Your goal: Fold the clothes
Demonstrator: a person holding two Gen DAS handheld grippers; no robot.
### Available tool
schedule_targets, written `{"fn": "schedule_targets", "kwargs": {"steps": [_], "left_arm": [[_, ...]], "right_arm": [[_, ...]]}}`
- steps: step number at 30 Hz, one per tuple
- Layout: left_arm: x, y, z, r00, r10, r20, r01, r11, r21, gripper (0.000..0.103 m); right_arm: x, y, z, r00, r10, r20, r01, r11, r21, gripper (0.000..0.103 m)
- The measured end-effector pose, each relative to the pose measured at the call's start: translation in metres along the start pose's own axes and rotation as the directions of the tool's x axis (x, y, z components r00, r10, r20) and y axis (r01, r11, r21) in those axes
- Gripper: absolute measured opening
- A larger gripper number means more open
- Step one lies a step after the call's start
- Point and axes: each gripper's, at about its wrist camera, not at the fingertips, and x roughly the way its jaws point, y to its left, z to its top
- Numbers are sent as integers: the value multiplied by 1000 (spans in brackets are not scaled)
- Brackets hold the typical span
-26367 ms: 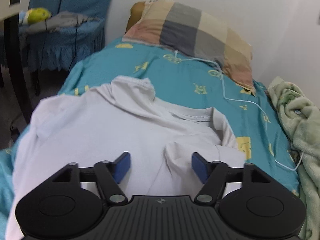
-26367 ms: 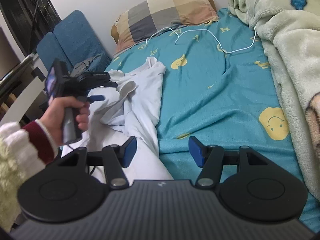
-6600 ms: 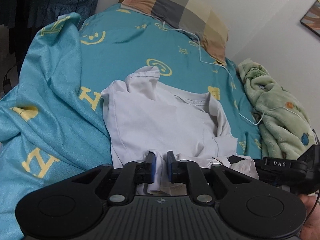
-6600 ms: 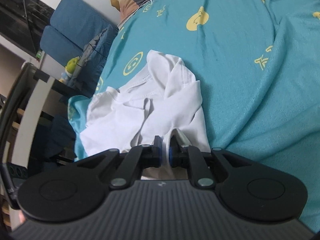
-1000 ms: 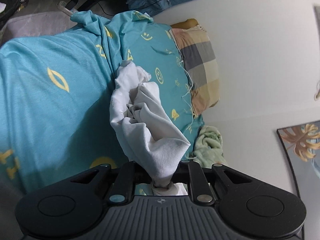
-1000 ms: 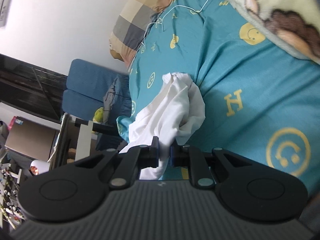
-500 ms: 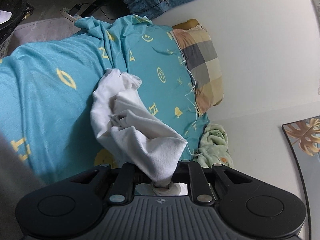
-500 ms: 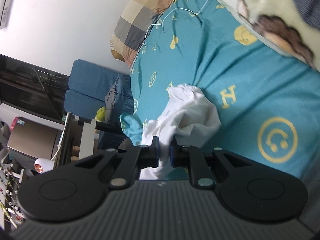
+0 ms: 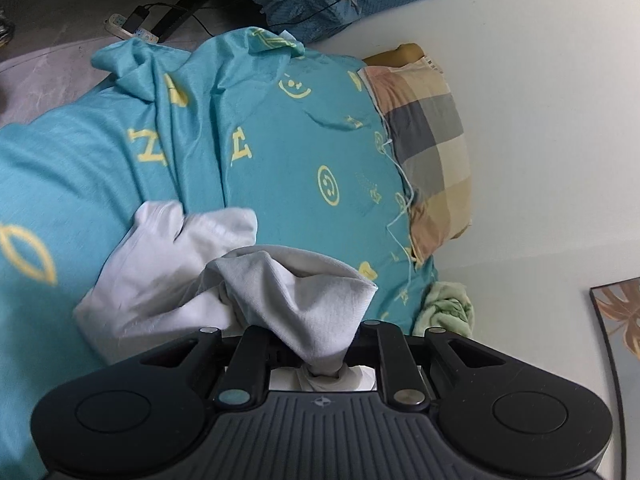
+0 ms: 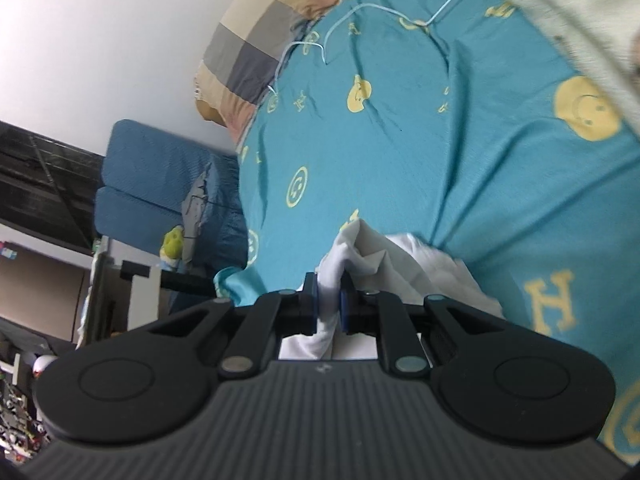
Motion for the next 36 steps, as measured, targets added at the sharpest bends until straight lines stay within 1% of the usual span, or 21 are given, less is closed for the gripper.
{"fn": "schedule_targets", "kwargs": {"steps": [3,5,7,12,15,17,18,20,21,22,23,25,26,27,28,29,30,32,34,35,36], "left_arm": [[32,10,14,1000,-5,-10,5,1000,5,17],[52,23,20,1000,-15,-22,15,1000,7,17],[67,29,24,999,0,-32,1,1000,20,17],[87,32,32,999,18,-41,-15,997,73,18],[90,33,33,999,16,-43,-12,995,103,22],[90,32,32,999,11,-43,-6,992,129,28],[89,30,30,999,10,-40,-4,989,148,31],[85,21,25,1000,17,-21,-12,976,218,48],[80,13,20,1000,29,6,-29,961,276,52],[76,5,15,999,38,34,-47,942,332,59],[71,-2,9,997,46,62,-67,920,387,70],[62,-17,-4,989,54,136,-115,861,496,82],[59,-23,-10,983,53,175,-141,827,545,82],[59,-28,-16,977,56,204,-168,792,587,82],[61,-32,-19,973,68,221,-194,760,620,82],[63,-35,-22,968,78,236,-217,728,650,82],[67,-36,-24,966,89,242,-232,709,666,82],[78,-35,-23,964,117,239,-253,681,688,82],[89,-33,-21,959,159,234,-280,652,705,82],[95,-30,-20,956,182,231,-294,644,706,82],[99,-26,-19,955,198,222,-298,649,700,82]], "right_arm": [[31,-14,14,999,5,-34,-5,1000,22,13],[48,-23,22,999,-3,-54,3,1000,2,13],[62,-31,27,998,-9,-69,8,1000,-12,13],[87,-39,27,996,-34,-84,29,998,-64,14],[91,-42,28,995,-23,-93,17,998,-67,16],[91,-41,28,995,-17,-99,9,997,-77,17],[90,-39,27,995,-10,-101,0,996,-92,19],[87,-30,26,993,50,-106,-66,985,-157,36],[85,-25,25,989,100,-112,-119,975,-186,55],[80,-19,23,986,134,-99,-152,965,-213,67],[75,-13,21,982,167,-86,-183,953,-241,68],[68,-1,17,977,197,-86,-214,926,-311,69],[66,5,14,976,198,-92,-218,910,-353,69],[65,10,10,979,184,-86,-204,890,-407,69],[64,15,6,982,170,-79,-187,868,-460,69],[65,18,2,988,141,-58,-151,843,-516,69],[66,21,-3,993,112,-35,-112,814,-569,69],[79,22,-13,999,36,-19,-40,755,-655,69],[93,17,-19,999,-20,-29,-6,719,-695,67],[100,14,-22,998,-47,-33,9,700,-715,68],[104,12,-25,998,-55,-31,16,691,-722,68]]}}
